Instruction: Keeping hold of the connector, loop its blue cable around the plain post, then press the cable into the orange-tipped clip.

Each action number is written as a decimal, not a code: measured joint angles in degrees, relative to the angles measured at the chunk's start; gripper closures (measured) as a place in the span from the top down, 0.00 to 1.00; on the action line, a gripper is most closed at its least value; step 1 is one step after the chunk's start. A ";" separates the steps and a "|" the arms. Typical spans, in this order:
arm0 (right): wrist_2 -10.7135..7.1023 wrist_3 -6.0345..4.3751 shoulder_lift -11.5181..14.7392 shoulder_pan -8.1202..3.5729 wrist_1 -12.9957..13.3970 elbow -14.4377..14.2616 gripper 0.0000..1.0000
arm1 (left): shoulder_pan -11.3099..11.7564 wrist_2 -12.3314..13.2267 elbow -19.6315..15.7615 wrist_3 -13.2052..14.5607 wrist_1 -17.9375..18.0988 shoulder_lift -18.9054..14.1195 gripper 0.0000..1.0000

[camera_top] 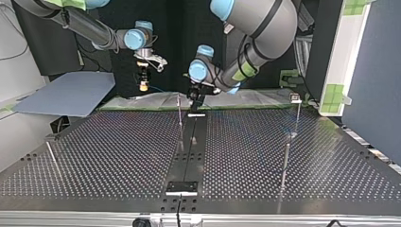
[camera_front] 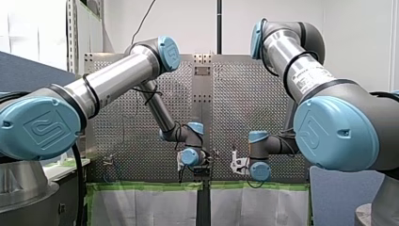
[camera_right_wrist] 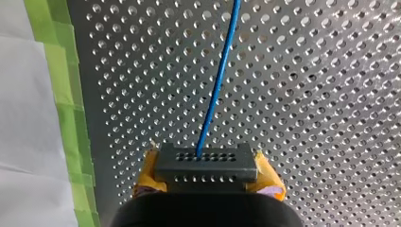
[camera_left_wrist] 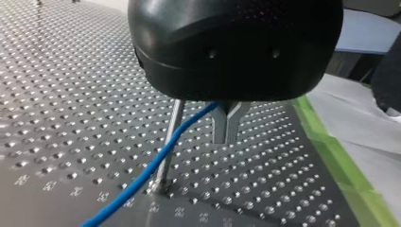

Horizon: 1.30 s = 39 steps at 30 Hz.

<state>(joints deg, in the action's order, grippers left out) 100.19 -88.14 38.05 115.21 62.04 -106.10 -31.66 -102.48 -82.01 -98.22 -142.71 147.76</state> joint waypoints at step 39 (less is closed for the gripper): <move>-2.94 -0.18 -0.11 -2.52 -2.28 5.51 0.00 | 2.43 -1.65 4.79 -3.75 -3.69 0.00 0.20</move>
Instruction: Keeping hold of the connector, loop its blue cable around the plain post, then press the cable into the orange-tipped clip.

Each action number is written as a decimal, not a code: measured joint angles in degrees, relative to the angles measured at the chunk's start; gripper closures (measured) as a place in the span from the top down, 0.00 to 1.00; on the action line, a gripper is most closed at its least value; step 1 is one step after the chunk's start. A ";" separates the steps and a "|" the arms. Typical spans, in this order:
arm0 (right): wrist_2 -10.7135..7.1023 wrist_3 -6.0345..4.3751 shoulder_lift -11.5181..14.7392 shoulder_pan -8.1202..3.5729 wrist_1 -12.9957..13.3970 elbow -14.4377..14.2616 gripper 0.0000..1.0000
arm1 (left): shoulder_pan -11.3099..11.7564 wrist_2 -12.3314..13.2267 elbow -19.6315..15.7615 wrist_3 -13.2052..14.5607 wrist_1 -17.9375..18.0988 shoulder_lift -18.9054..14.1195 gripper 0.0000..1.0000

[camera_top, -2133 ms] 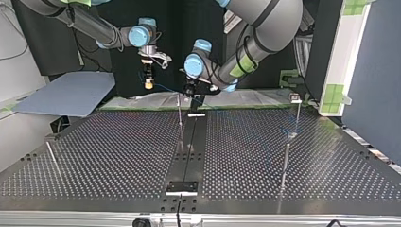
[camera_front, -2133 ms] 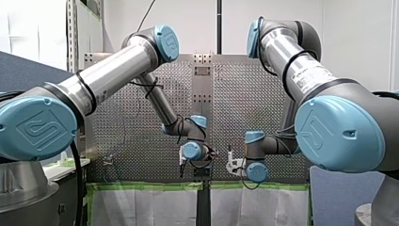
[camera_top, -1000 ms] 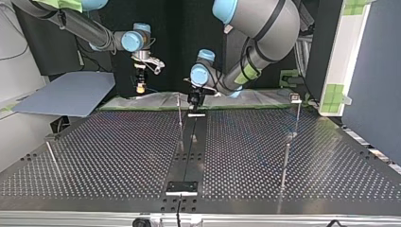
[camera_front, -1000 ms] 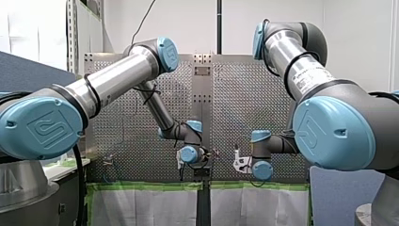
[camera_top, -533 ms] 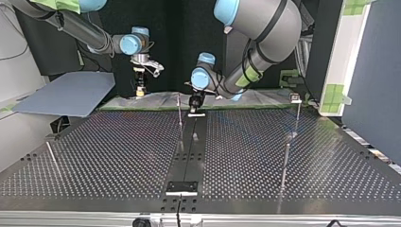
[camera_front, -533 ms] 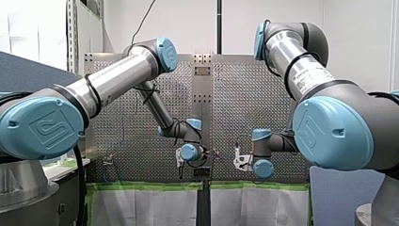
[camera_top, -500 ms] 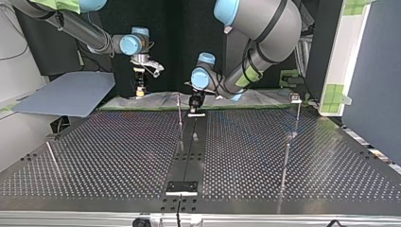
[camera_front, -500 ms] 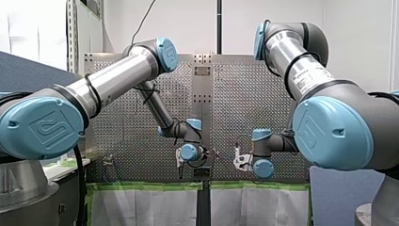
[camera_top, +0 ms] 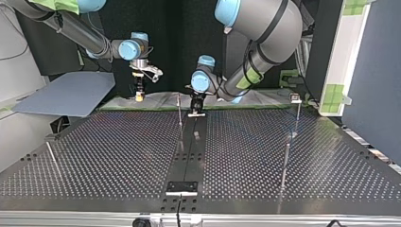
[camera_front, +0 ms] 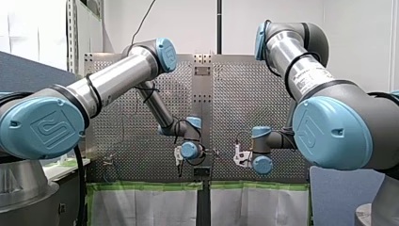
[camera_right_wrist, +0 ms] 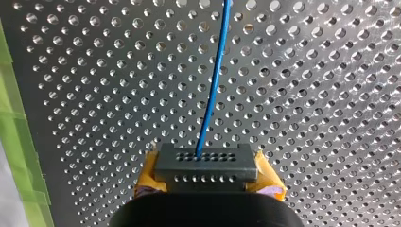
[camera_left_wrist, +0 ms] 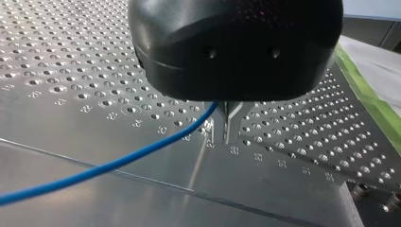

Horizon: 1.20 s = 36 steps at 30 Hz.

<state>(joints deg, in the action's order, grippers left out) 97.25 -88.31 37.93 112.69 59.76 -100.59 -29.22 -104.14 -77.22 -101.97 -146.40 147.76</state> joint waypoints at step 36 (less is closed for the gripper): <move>-0.02 0.23 -0.32 -0.04 -3.13 0.15 0.00 | -1.97 -6.02 -8.44 9.46 -1.96 -6.92 1.00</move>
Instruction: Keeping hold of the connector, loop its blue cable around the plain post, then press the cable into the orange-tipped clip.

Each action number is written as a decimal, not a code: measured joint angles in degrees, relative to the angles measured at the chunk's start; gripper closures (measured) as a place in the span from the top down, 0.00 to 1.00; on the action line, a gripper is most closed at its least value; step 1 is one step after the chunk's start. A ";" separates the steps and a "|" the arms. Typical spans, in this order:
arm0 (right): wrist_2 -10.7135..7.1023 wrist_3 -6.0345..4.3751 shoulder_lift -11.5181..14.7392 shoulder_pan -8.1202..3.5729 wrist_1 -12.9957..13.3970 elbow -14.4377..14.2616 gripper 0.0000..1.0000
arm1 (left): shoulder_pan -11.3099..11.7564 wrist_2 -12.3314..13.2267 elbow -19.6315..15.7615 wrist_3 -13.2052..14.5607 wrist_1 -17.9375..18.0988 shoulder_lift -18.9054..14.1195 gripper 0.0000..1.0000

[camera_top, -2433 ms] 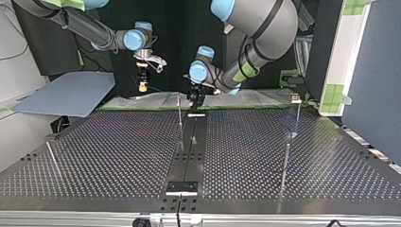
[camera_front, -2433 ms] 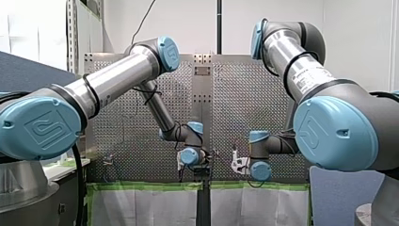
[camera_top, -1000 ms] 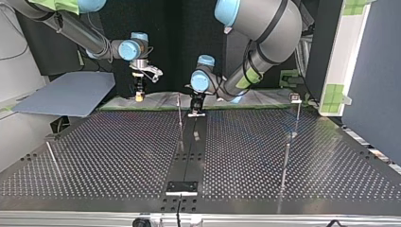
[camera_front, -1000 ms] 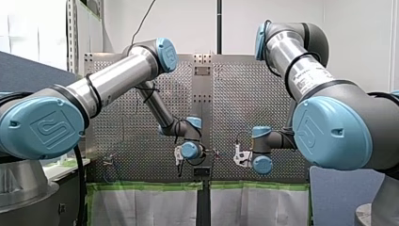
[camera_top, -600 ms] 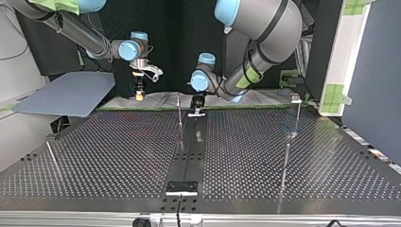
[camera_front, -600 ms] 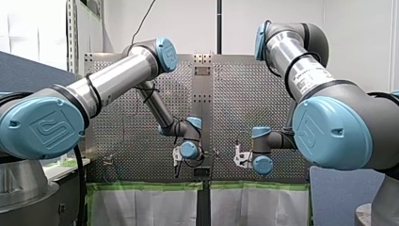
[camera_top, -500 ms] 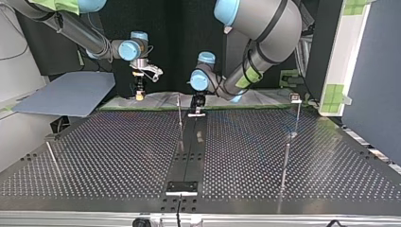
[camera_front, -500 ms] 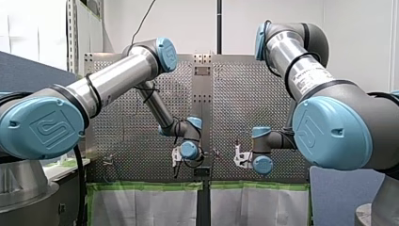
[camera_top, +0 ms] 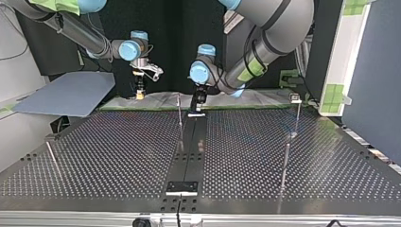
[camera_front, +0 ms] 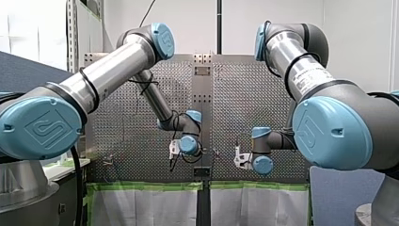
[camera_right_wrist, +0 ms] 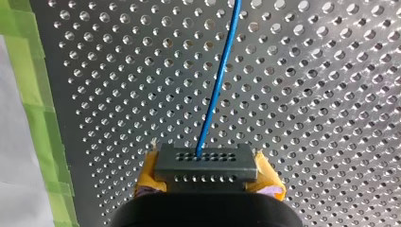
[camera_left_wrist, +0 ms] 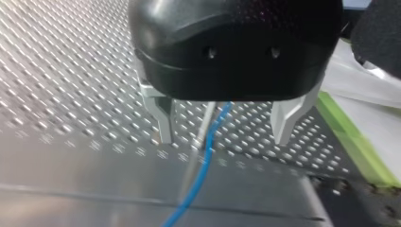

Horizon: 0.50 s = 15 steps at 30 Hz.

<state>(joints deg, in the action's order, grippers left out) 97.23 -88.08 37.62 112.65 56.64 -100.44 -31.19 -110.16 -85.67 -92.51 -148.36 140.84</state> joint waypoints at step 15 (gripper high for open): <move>-0.02 0.00 -0.03 -0.01 -0.55 -0.02 0.00 | -3.58 2.07 -8.13 1.76 6.87 -2.11 1.00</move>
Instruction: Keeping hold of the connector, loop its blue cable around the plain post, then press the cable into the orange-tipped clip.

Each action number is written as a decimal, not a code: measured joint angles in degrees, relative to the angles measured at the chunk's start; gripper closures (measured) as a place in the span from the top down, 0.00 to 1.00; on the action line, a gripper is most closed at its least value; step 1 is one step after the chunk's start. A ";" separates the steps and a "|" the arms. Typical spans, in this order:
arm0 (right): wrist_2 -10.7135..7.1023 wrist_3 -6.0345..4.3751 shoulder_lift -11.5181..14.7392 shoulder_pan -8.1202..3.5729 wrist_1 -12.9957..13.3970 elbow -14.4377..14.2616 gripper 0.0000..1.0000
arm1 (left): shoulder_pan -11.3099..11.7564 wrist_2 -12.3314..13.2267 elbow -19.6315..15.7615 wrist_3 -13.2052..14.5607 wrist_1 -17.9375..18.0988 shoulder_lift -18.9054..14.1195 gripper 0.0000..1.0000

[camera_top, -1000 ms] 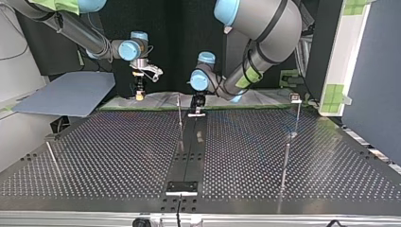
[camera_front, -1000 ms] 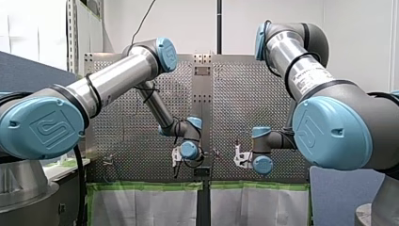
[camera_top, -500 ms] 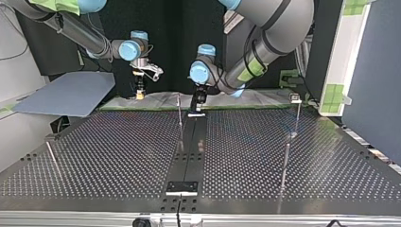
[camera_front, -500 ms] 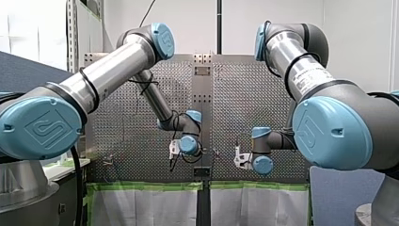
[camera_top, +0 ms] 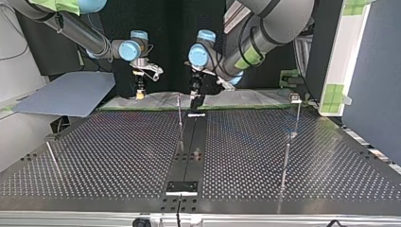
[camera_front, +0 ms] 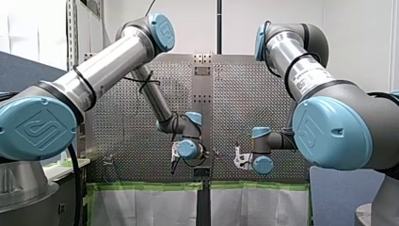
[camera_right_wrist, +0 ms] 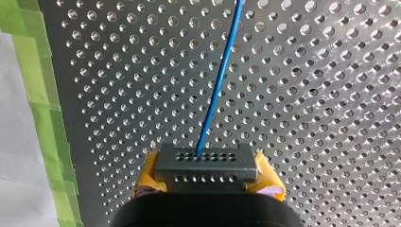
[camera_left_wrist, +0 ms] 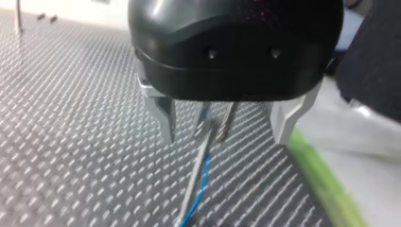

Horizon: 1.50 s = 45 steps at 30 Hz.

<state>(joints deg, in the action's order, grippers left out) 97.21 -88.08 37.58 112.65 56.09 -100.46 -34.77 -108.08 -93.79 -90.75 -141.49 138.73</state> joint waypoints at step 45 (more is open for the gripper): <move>0.00 0.00 0.00 0.36 -0.69 0.02 0.00 | -5.49 3.77 -4.03 -1.66 2.75 0.02 1.00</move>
<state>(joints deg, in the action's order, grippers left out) 97.21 -88.08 37.58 113.01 55.40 -100.45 -40.25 -104.31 -97.82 -92.40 -138.74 138.75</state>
